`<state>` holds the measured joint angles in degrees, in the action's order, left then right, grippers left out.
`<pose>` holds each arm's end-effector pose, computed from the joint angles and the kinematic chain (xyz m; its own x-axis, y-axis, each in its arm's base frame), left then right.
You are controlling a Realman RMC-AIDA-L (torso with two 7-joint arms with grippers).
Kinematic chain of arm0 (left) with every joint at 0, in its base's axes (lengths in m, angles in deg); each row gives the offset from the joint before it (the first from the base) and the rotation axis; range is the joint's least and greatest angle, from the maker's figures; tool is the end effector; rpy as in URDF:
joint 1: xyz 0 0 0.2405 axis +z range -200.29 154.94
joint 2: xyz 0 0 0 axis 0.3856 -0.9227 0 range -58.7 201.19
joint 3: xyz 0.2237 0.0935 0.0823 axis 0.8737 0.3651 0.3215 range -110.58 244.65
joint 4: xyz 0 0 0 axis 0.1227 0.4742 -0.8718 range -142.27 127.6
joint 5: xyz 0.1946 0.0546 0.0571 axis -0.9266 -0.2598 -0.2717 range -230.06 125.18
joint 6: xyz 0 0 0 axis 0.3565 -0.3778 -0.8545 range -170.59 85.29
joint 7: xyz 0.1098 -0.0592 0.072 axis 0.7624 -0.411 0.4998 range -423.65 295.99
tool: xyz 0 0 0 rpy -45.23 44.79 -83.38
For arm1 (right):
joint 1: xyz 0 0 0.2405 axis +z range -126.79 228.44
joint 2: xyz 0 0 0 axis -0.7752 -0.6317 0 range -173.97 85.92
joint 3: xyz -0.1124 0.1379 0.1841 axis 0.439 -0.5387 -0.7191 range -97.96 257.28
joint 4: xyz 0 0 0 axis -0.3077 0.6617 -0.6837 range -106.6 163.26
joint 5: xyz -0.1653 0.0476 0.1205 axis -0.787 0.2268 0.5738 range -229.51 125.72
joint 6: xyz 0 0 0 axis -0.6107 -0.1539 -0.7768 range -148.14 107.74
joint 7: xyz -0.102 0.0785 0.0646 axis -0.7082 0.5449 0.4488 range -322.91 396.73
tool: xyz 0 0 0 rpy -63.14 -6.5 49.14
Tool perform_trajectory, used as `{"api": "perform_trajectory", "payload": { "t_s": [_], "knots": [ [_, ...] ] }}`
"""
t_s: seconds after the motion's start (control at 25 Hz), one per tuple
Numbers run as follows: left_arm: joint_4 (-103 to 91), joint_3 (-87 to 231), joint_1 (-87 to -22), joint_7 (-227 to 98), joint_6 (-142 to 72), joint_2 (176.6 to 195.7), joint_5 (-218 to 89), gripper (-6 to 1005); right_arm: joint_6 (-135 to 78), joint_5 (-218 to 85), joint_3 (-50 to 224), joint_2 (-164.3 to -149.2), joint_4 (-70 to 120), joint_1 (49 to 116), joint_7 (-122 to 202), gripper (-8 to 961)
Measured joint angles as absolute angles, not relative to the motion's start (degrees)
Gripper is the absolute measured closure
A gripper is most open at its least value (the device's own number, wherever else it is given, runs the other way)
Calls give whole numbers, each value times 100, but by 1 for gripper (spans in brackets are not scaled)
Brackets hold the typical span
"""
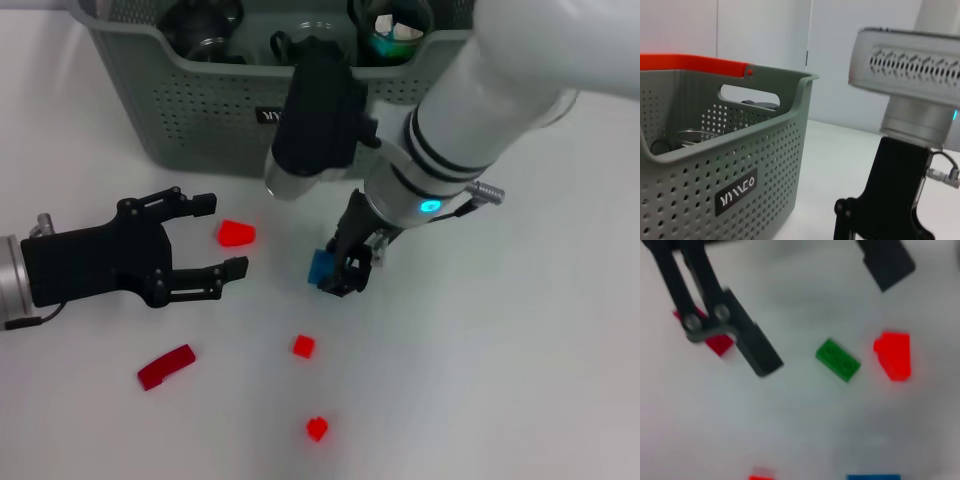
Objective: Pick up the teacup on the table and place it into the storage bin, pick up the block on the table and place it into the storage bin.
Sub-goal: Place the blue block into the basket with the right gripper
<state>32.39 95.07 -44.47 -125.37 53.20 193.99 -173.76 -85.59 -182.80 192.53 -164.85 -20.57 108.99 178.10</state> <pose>-0.3037 0.2719 -0.0032 0.8274 0.2130 0.5196 0.3874 -0.8864 -0.2534 0.1030 0.3500 -0.1421 0.8843 -0.1746 0.4331 -0.1178 -0.9809 -0.1549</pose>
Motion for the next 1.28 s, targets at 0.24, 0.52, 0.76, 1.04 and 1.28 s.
{"api": "perform_trajectory", "payload": {
  "t_s": [0.24,0.52,0.76,1.04,1.28],
  "knots": [
    [3277,9429,-4430,-12562,5383,19381,-17409,112,-10082,-18686,17625,-16418,-3308,10671,17804,512],
    [3310,9428,-4370,-12558,5427,19366,-17372,111,-11982,-19069,15352,-16379,-4923,11067,18072,496],
    [3304,9427,-4373,-12545,5431,19367,-17363,111,-11521,-19429,13845,-16280,-5364,11706,18125,482],
    [3303,9428,-4407,-12566,5430,19368,-17363,112,-9659,-21038,14174,-16293,-3474,12023,18106,466],
    [3287,9428,-4426,-12575,5416,19368,-17364,112,-8486,-21487,14476,-16309,-1951,12219,18035,452]
  ]
}}
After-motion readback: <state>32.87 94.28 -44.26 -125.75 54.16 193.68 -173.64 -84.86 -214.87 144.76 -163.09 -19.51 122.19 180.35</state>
